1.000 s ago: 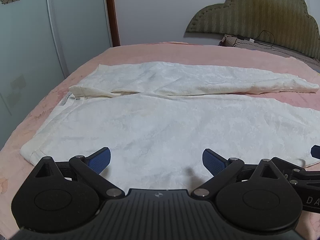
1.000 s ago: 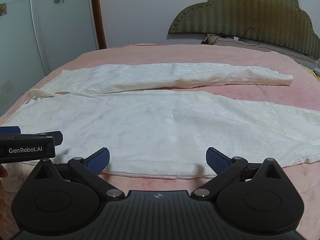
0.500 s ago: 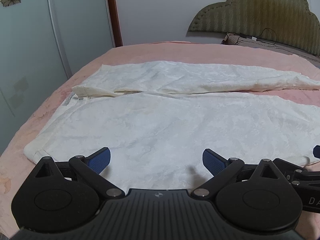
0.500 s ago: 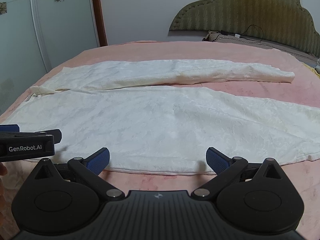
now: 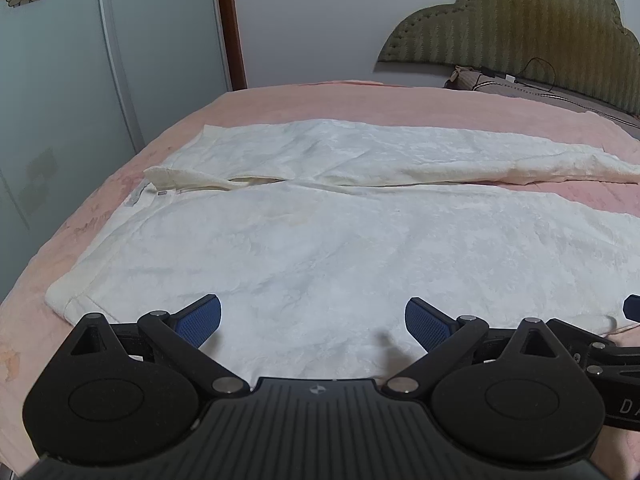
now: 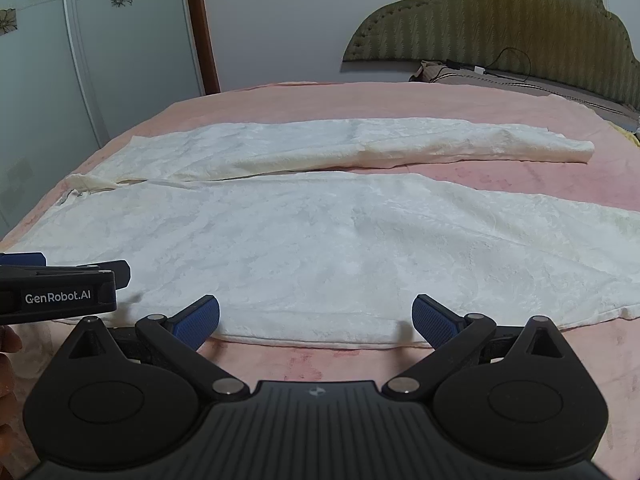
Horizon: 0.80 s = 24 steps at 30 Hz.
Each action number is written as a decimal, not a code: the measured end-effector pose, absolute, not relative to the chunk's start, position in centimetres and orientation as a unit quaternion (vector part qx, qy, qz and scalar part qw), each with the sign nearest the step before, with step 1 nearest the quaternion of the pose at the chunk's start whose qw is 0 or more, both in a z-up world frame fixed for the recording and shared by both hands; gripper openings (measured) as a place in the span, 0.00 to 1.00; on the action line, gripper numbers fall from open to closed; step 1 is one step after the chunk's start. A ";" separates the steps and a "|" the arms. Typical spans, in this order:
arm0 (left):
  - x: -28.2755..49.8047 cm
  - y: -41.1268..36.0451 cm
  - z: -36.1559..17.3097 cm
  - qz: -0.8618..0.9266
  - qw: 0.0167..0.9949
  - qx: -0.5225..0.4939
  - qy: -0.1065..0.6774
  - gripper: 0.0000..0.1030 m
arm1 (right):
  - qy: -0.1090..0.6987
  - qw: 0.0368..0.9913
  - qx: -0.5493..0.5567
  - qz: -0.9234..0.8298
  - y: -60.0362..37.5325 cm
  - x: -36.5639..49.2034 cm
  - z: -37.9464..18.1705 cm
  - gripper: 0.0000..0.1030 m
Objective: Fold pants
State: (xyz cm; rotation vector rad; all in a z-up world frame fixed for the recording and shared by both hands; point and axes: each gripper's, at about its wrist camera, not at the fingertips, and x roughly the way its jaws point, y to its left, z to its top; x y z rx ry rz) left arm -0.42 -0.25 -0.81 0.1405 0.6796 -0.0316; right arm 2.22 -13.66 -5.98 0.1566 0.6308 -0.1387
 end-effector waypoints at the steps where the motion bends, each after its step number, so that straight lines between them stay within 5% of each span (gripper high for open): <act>1: -0.4 -0.2 -0.8 -0.015 0.940 0.069 0.333 0.98 | 0.310 0.945 0.077 -0.068 -13.6 2.2 -6.0 1.00; 24: -0.4 -0.2 -0.8 -0.016 0.940 0.068 0.333 0.98 | 0.307 0.946 0.077 -0.067 -13.3 2.2 -5.8 1.00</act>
